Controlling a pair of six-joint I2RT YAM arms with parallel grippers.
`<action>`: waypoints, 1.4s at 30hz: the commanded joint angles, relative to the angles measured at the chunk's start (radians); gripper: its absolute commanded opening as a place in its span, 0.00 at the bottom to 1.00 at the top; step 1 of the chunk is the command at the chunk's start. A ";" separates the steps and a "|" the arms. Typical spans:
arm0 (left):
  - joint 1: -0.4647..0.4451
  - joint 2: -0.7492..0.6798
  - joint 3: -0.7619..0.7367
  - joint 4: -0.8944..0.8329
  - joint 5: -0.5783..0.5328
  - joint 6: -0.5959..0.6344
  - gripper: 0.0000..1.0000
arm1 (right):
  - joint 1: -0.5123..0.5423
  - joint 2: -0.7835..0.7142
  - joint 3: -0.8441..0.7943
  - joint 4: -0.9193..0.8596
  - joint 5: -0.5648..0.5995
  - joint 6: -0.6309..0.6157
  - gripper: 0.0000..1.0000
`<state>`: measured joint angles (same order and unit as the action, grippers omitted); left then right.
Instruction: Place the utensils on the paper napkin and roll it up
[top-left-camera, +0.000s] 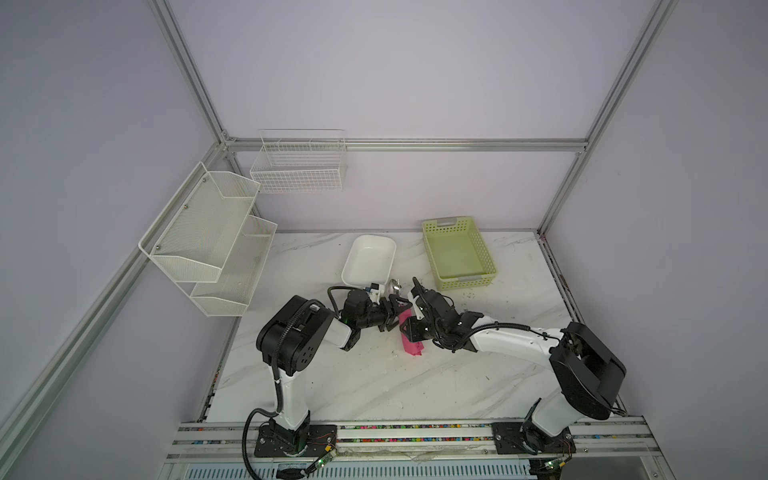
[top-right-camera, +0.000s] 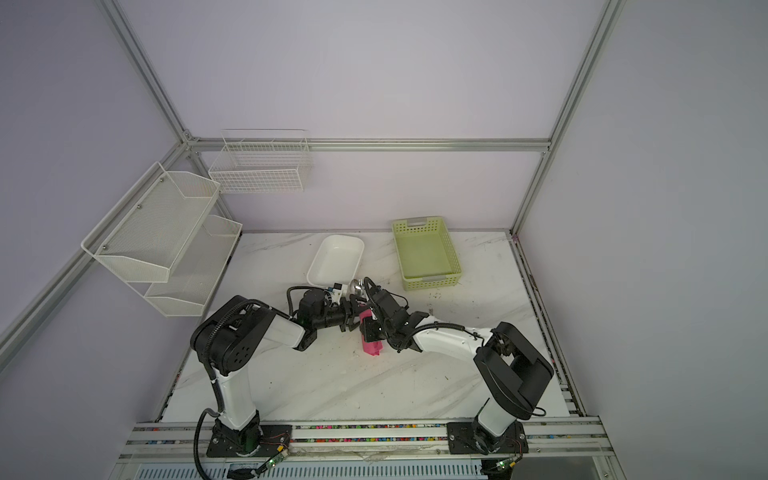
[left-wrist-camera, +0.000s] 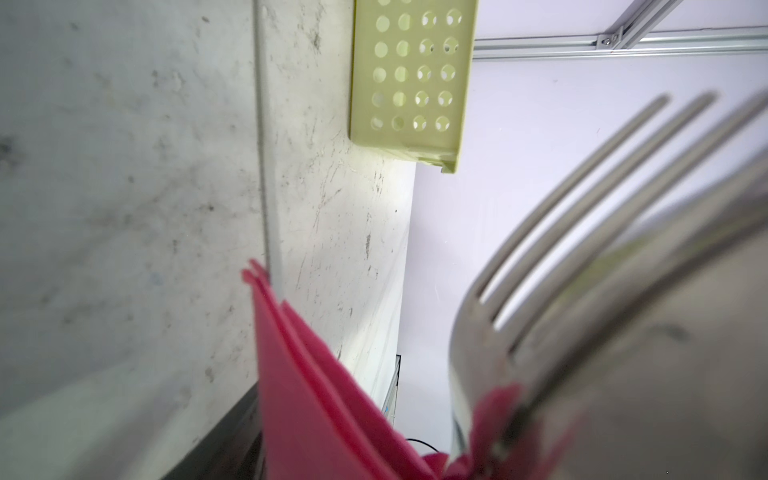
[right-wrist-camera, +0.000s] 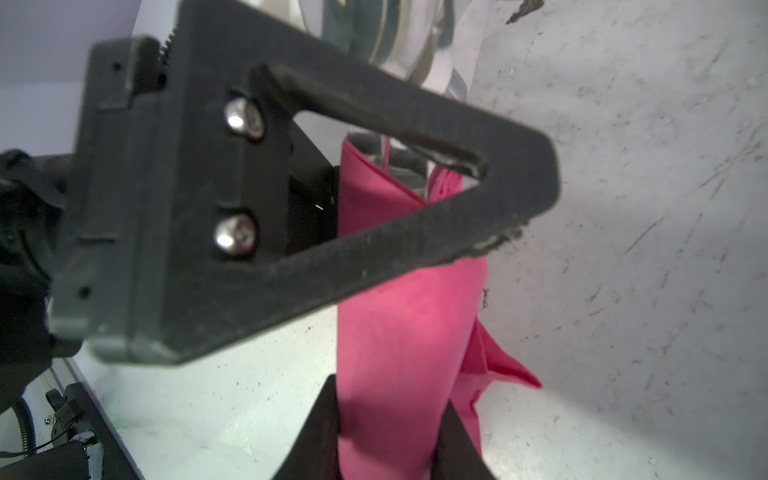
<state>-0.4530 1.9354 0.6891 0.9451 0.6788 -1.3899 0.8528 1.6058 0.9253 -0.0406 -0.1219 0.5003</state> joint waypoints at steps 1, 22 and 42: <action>-0.004 -0.005 -0.014 0.117 0.022 -0.033 0.66 | 0.004 -0.023 0.034 0.034 0.015 0.002 0.00; -0.003 -0.007 -0.002 0.172 0.036 -0.036 0.20 | -0.001 -0.026 0.047 0.003 0.043 0.020 0.00; 0.087 -0.208 0.216 -0.208 0.177 0.304 0.00 | -0.102 -0.379 0.065 -0.098 -0.015 -0.014 0.47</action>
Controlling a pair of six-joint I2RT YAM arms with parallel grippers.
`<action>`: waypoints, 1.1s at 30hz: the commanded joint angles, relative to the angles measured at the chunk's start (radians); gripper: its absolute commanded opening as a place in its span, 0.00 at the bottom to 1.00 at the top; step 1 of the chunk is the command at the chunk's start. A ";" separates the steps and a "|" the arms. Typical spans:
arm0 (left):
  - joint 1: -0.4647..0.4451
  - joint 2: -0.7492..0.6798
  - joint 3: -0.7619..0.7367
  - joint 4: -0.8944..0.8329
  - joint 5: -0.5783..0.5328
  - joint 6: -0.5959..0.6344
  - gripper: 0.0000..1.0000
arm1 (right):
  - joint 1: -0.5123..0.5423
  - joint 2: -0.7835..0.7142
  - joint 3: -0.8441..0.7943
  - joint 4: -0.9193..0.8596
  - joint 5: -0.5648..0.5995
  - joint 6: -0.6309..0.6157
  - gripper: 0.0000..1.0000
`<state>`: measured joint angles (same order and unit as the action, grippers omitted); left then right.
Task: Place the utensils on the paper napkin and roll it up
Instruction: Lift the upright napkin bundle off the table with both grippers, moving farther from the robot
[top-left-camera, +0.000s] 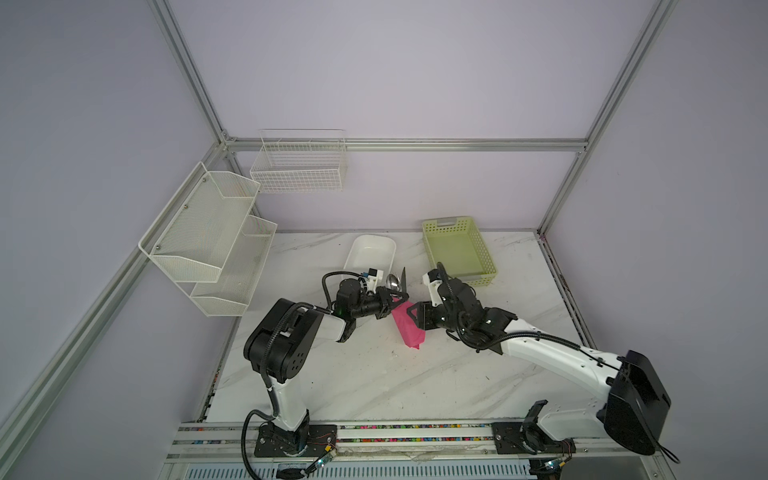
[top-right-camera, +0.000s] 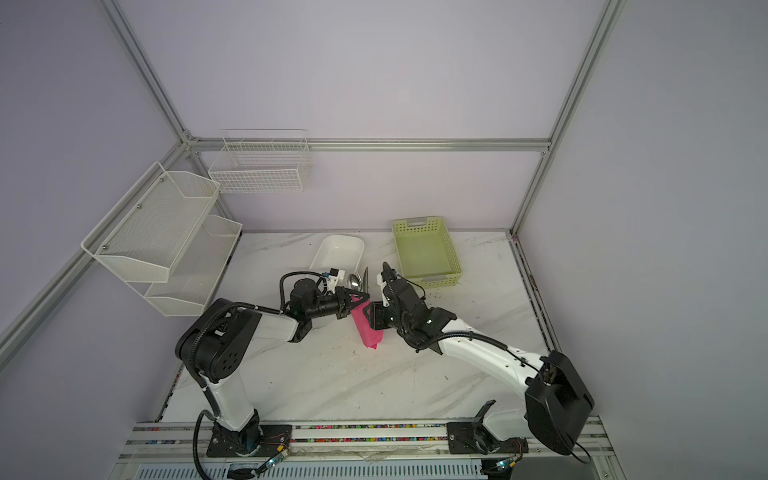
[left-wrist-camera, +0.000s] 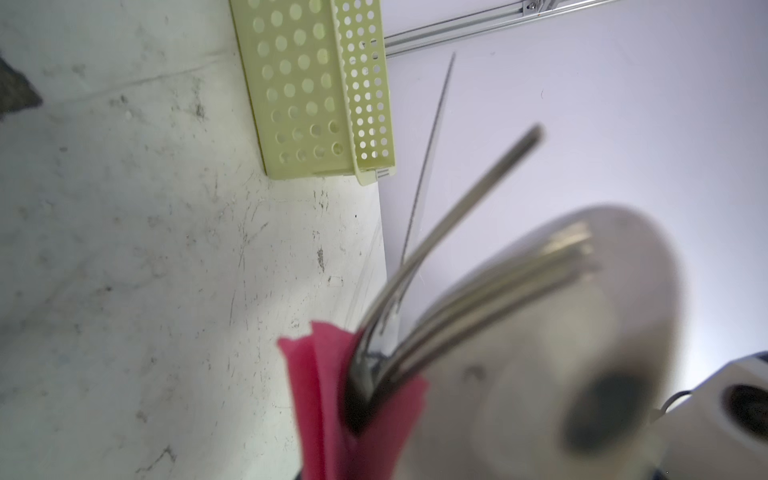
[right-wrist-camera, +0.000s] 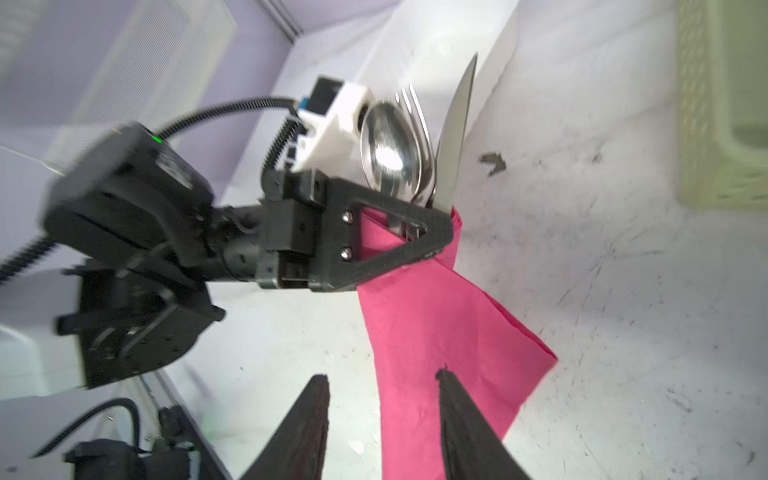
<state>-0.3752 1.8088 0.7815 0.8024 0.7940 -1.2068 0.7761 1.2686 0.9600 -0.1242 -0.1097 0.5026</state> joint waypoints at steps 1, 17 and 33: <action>0.012 -0.095 0.144 -0.094 0.072 0.147 0.00 | -0.040 -0.060 0.035 -0.015 -0.041 -0.021 0.48; 0.016 -0.313 0.334 -0.348 0.216 0.524 0.00 | -0.084 -0.287 -0.100 0.249 -0.202 -0.267 0.47; 0.015 -0.463 0.363 -0.263 0.263 0.491 0.00 | -0.084 -0.247 -0.161 0.363 -0.252 -0.260 0.51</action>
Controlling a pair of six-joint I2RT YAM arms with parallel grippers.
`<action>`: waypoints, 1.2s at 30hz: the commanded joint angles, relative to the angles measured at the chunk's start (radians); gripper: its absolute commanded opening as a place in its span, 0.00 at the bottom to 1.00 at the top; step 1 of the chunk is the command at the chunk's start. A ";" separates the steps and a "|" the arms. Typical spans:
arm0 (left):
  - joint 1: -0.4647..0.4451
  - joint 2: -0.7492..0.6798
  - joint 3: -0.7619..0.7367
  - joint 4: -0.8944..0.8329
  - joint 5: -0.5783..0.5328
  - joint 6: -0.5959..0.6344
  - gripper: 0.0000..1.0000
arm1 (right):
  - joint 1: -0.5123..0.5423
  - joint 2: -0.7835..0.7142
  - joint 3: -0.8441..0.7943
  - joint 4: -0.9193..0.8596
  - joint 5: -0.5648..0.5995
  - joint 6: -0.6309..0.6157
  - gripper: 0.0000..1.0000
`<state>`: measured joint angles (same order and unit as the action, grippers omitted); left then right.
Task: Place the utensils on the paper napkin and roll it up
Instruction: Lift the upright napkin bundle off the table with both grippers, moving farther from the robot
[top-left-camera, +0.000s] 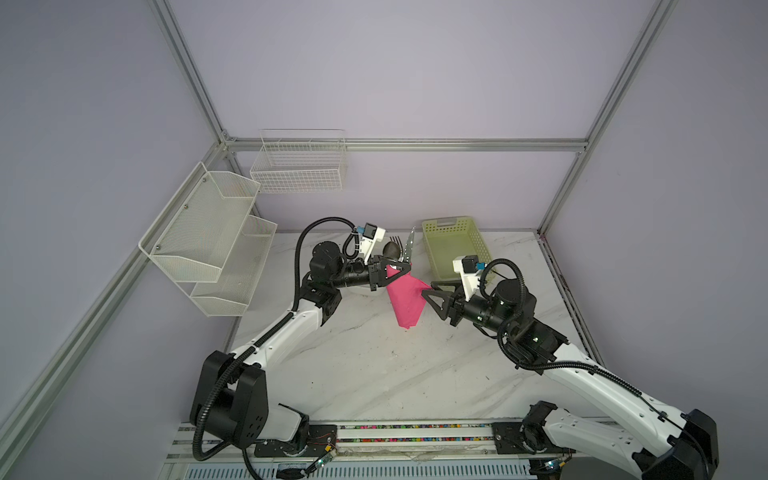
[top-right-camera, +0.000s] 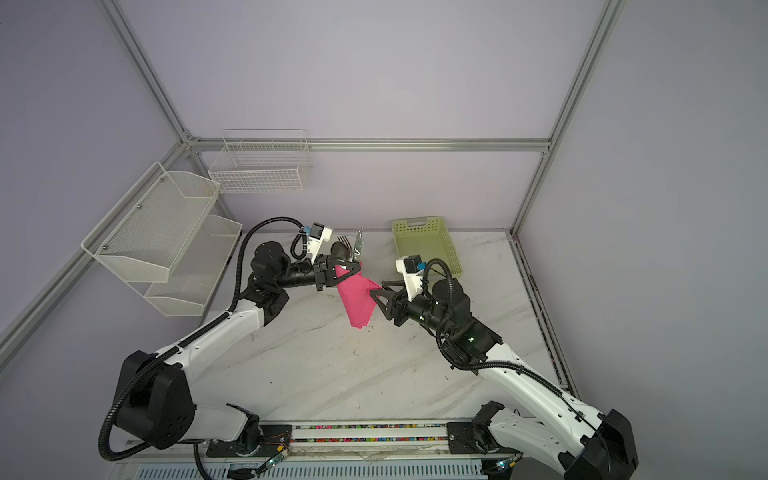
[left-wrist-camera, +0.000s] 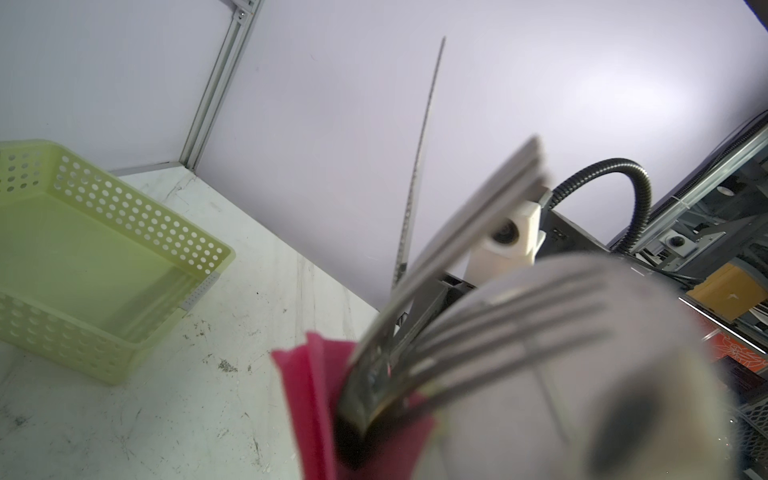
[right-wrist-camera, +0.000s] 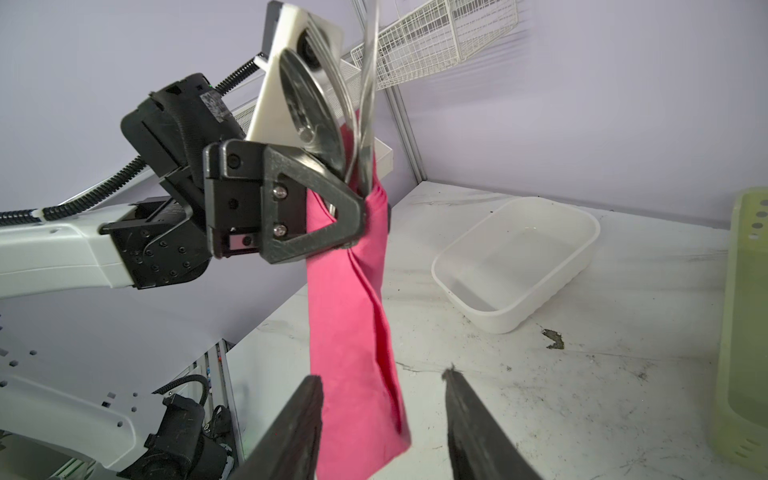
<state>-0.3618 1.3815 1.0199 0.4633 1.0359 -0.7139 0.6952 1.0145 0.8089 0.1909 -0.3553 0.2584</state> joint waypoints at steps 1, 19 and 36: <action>0.001 -0.038 0.125 0.082 0.022 -0.007 0.00 | -0.003 0.014 -0.008 0.048 -0.011 -0.012 0.52; 0.001 -0.055 0.125 0.132 0.026 -0.059 0.00 | -0.006 0.060 0.034 0.039 0.119 -0.009 0.00; 0.002 -0.065 0.149 -0.155 -0.135 0.106 0.00 | -0.007 0.185 0.139 -0.066 0.086 0.059 0.25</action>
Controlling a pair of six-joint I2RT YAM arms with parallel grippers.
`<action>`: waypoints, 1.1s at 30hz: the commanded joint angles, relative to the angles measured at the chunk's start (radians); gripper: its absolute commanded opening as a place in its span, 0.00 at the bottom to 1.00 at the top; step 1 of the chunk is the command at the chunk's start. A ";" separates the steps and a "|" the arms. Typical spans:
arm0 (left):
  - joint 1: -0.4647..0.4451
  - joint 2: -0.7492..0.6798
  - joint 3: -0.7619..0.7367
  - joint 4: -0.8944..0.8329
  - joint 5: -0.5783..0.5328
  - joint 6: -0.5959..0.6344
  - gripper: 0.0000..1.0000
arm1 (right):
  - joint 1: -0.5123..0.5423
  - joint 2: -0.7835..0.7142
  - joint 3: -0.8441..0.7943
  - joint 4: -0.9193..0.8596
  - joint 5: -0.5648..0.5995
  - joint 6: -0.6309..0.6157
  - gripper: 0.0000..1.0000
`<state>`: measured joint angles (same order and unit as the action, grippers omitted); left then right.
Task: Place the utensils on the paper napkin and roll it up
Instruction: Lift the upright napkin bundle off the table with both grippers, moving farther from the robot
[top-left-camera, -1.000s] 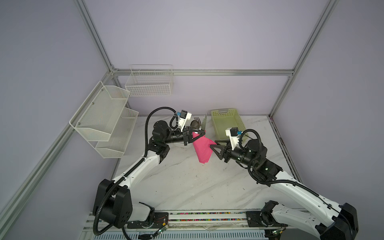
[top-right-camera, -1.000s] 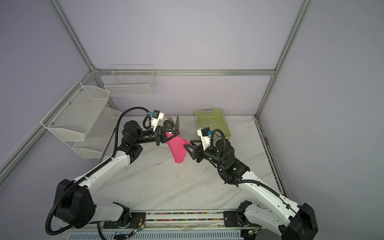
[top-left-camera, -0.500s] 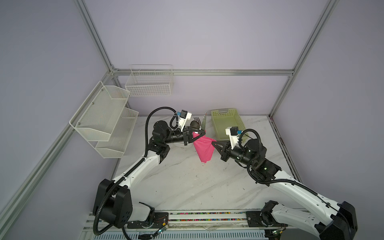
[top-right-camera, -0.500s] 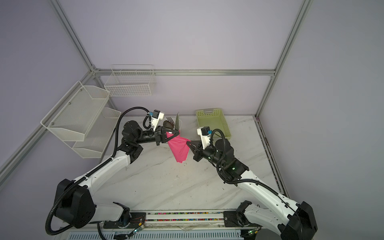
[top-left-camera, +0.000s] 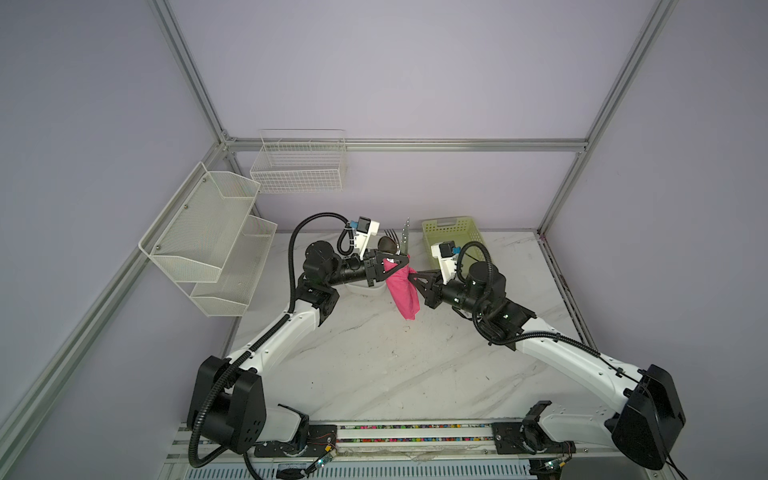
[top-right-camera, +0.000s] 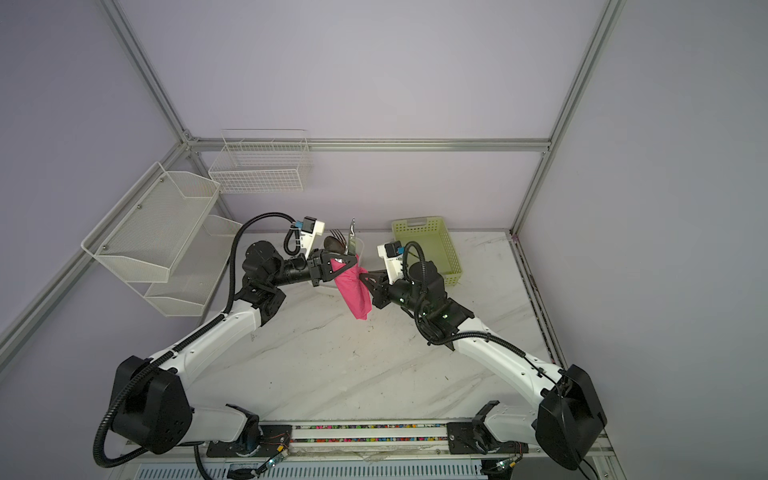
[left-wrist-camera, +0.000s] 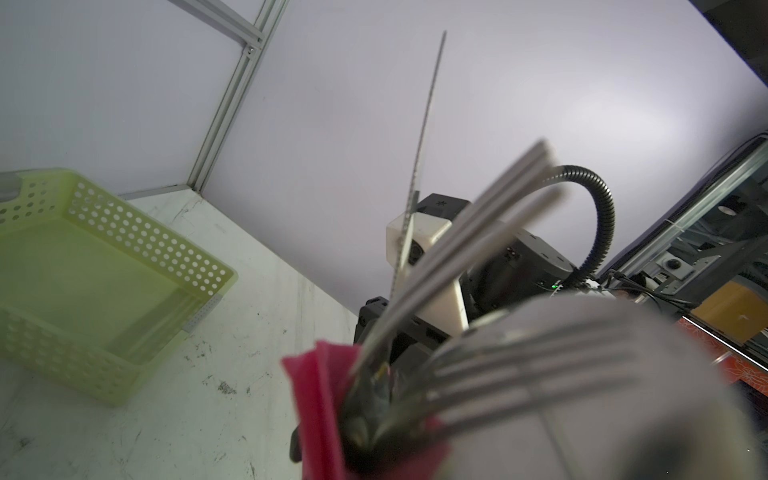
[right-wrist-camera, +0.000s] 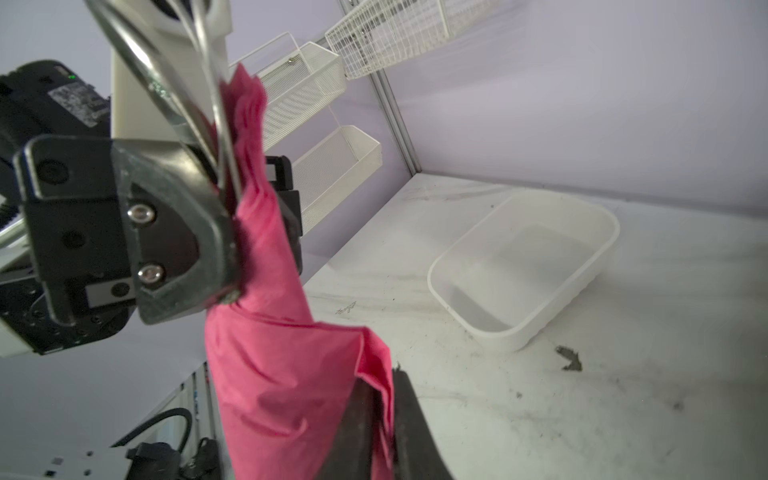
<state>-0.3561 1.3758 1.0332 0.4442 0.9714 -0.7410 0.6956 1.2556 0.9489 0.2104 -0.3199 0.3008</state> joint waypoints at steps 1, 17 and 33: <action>-0.003 -0.057 0.153 -0.199 -0.103 0.168 0.00 | -0.007 -0.080 -0.002 -0.113 0.061 0.017 0.30; -0.001 -0.008 0.207 -0.333 -0.234 0.219 0.00 | 0.088 -0.075 0.003 -0.104 0.018 0.075 0.39; -0.001 -0.021 0.189 -0.242 -0.164 0.151 0.00 | 0.090 0.103 0.008 0.152 -0.103 0.125 0.45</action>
<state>-0.3565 1.3808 1.1240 0.0803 0.7567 -0.5560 0.7849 1.3487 0.9451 0.2745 -0.3706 0.4156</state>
